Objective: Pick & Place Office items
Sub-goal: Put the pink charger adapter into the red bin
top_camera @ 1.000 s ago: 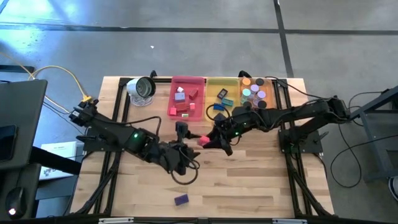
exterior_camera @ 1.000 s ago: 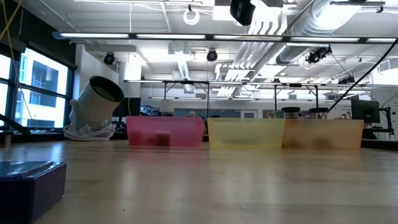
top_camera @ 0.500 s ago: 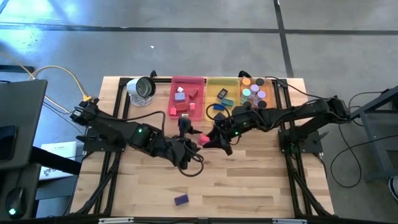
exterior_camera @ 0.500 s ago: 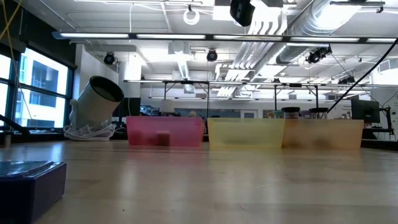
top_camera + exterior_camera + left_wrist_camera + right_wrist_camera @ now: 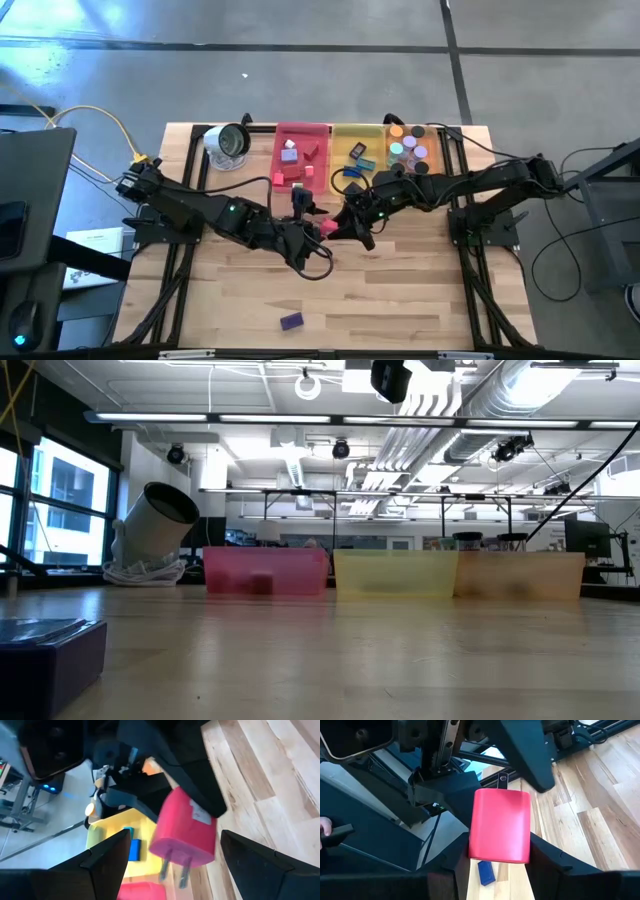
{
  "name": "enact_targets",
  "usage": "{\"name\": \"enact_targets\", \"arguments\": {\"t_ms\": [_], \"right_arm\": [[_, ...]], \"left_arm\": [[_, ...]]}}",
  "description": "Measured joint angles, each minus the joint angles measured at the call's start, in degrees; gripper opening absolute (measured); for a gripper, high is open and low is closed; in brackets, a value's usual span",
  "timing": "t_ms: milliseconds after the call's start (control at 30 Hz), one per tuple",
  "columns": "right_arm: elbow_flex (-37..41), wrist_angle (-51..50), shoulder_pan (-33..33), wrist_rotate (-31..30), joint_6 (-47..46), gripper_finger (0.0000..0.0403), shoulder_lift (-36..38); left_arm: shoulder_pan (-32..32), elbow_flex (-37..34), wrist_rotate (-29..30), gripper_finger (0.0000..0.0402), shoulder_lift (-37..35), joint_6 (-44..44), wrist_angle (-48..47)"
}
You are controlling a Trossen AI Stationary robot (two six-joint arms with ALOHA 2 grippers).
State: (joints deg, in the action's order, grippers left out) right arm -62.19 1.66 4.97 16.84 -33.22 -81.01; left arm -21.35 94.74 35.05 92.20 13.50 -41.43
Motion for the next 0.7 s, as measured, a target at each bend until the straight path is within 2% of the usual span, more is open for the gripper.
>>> {"name": "enact_targets", "arguments": {"t_ms": [467,567,700], "right_arm": [[0.0,-1.5,-0.6,1.6,0.4,0.014,0.0],[0.0,-1.5,-0.6,1.6,0.4,0.014,0.0],[0.0,-1.5,-0.6,1.5,0.1,0.014,0.0]], "left_arm": [[1.7,0.0,-1.2,0.0297,0.1,1.3,0.1],[2.1,0.0,-2.6,0.0275,0.4,1.2,0.2],[2.2,0.0,-3.8,0.0225,0.4,1.2,0.2]]}}
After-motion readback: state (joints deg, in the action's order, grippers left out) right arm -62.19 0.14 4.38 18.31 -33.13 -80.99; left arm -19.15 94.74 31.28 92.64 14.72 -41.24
